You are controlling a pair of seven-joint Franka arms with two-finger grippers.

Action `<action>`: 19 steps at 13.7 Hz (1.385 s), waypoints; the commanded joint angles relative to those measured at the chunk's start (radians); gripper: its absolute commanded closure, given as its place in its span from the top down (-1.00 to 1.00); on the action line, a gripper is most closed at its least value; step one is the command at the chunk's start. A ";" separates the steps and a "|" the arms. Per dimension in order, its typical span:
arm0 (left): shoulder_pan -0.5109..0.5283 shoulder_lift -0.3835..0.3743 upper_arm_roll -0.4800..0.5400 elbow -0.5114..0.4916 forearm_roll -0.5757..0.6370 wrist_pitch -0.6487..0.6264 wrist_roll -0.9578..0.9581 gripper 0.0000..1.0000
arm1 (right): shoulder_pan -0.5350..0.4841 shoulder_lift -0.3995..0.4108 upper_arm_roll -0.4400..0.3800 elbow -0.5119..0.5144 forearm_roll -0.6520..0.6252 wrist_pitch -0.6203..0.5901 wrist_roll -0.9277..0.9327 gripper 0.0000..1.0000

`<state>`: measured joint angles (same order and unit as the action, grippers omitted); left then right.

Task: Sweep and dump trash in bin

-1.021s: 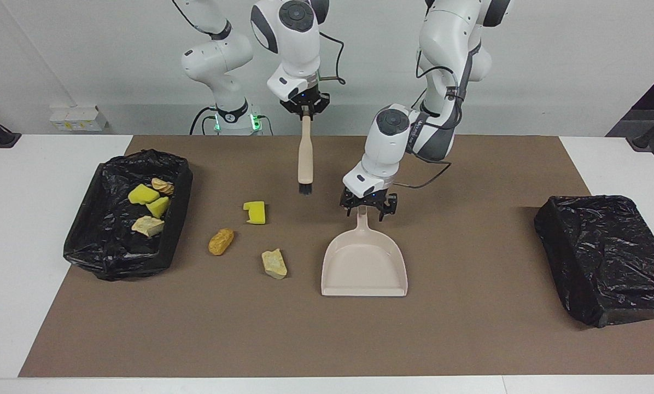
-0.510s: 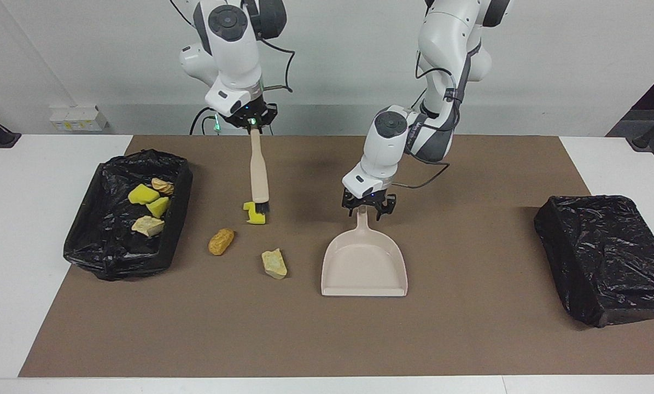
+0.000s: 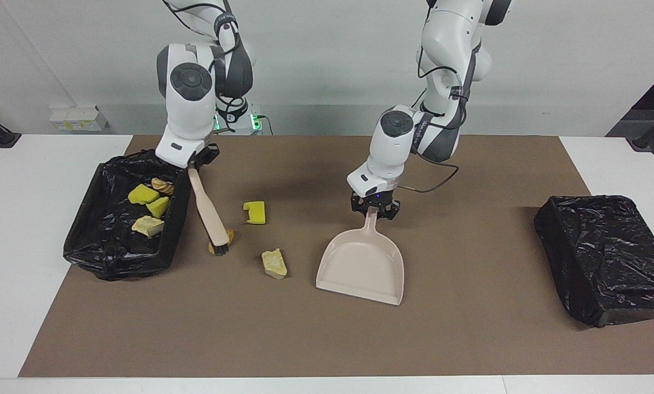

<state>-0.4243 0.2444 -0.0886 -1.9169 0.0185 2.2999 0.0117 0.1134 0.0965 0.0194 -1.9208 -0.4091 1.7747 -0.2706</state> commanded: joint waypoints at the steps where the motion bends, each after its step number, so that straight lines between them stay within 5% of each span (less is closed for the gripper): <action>1: 0.025 -0.019 -0.006 -0.002 0.015 -0.028 0.122 -1.00 | -0.008 0.014 0.019 -0.013 -0.008 0.015 0.019 -1.00; 2: 0.025 -0.022 -0.006 -0.008 0.014 -0.055 0.114 -0.95 | 0.006 0.031 0.019 -0.023 0.001 0.026 0.065 -1.00; 5: 0.022 -0.022 -0.008 -0.014 0.014 -0.074 0.126 0.63 | 0.055 0.074 0.024 -0.038 0.149 0.064 0.177 -1.00; 7: 0.022 -0.020 -0.008 -0.028 0.014 -0.066 0.128 0.74 | 0.087 0.083 0.025 -0.038 0.218 0.068 0.206 -1.00; 11: 0.022 -0.010 -0.008 -0.042 0.014 -0.051 0.129 0.71 | 0.184 0.083 0.027 -0.026 0.450 0.094 0.220 -1.00; 15: 0.022 -0.007 -0.008 -0.079 0.014 0.001 0.160 0.68 | 0.201 0.052 0.016 0.038 0.469 -0.021 0.269 -1.00; 16: 0.022 -0.008 -0.008 -0.086 0.014 0.000 0.186 0.41 | 0.183 0.031 0.007 0.061 0.460 -0.079 0.269 -1.00; 17: 0.024 -0.008 -0.008 -0.091 0.014 -0.005 0.218 -0.40 | 0.163 0.016 0.004 0.078 0.414 -0.119 0.266 -1.00; 18: 0.027 -0.004 -0.007 -0.077 0.014 0.001 0.265 -0.85 | 0.149 -0.003 0.007 0.075 0.336 -0.138 0.269 -1.00; 19: 0.029 0.007 -0.006 -0.052 0.015 0.007 0.315 -0.97 | 0.143 -0.009 0.007 0.062 0.290 -0.130 0.264 -1.00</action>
<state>-0.3996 0.2503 -0.0987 -1.9775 0.0187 2.2789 0.2485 0.2800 0.1163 0.0188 -1.8459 -0.0463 1.6596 -0.0045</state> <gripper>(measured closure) 0.480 0.740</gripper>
